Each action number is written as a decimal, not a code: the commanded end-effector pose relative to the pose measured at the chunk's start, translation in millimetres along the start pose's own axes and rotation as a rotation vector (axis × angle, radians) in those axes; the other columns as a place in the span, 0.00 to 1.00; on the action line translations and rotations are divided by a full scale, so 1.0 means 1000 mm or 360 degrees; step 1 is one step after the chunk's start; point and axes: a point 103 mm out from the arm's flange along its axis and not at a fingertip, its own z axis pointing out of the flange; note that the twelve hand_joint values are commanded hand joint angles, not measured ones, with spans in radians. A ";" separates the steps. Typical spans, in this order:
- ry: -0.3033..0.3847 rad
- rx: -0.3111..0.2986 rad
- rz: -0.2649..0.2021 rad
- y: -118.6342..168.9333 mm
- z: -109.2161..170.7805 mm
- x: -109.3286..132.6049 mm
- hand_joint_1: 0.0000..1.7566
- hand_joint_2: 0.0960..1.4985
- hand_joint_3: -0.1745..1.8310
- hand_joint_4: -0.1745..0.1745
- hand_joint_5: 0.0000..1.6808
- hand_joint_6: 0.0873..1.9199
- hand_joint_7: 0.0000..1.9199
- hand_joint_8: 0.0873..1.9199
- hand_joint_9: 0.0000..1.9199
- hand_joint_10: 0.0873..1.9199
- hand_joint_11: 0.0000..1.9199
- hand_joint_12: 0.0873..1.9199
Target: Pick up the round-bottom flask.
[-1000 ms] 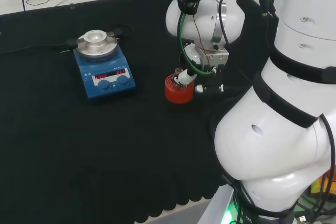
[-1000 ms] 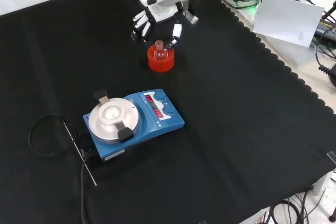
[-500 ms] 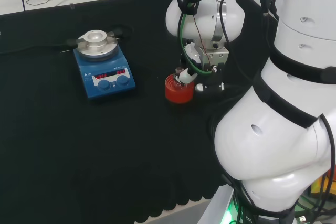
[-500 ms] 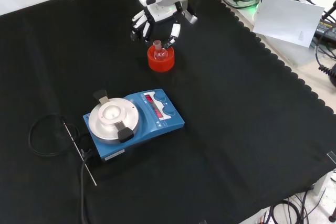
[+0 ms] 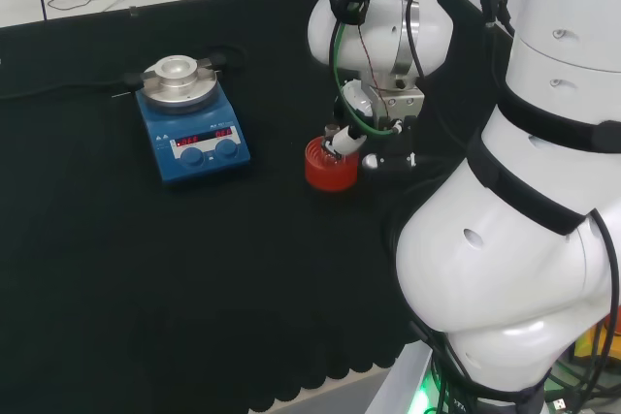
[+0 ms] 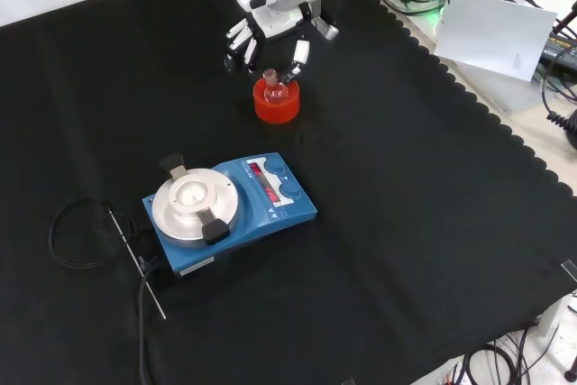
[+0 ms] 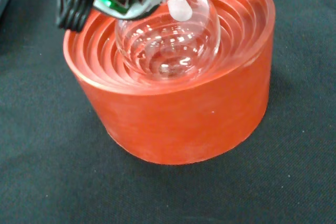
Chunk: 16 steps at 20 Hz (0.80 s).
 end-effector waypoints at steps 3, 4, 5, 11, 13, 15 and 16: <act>0.0007 -0.0008 -0.0019 0.001 -0.004 0.004 0.55 0.37 0.42 0.29 0.50 0.42 0.16 0.35 0.28 0.32 0.14 0.70; 0.0007 -0.0006 -0.0021 0.001 -0.004 0.004 0.55 0.37 0.42 0.29 0.50 0.42 0.15 0.35 0.28 0.32 0.14 0.70; 0.0013 -0.0003 -0.0016 0.001 -0.003 0.004 0.55 0.37 0.42 0.29 0.50 0.42 0.15 0.35 0.28 0.32 0.14 0.70; 0.0008 0.0010 -0.0010 0.002 -0.002 0.004 0.54 0.37 0.42 0.29 0.51 0.42 0.15 0.35 0.28 0.32 0.13 0.70; 0.0001 0.0016 -0.0011 0.003 -0.002 0.004 0.54 0.37 0.42 0.29 0.51 0.42 0.15 0.35 0.28 0.32 0.13 0.70; 0.0000 0.0019 -0.0007 0.003 -0.002 0.004 0.54 0.37 0.42 0.29 0.51 0.42 0.15 0.35 0.28 0.32 0.13 0.70; 0.0002 0.0020 -0.0007 0.003 -0.002 0.004 0.54 0.37 0.42 0.29 0.51 0.42 0.15 0.35 0.28 0.32 0.13 0.70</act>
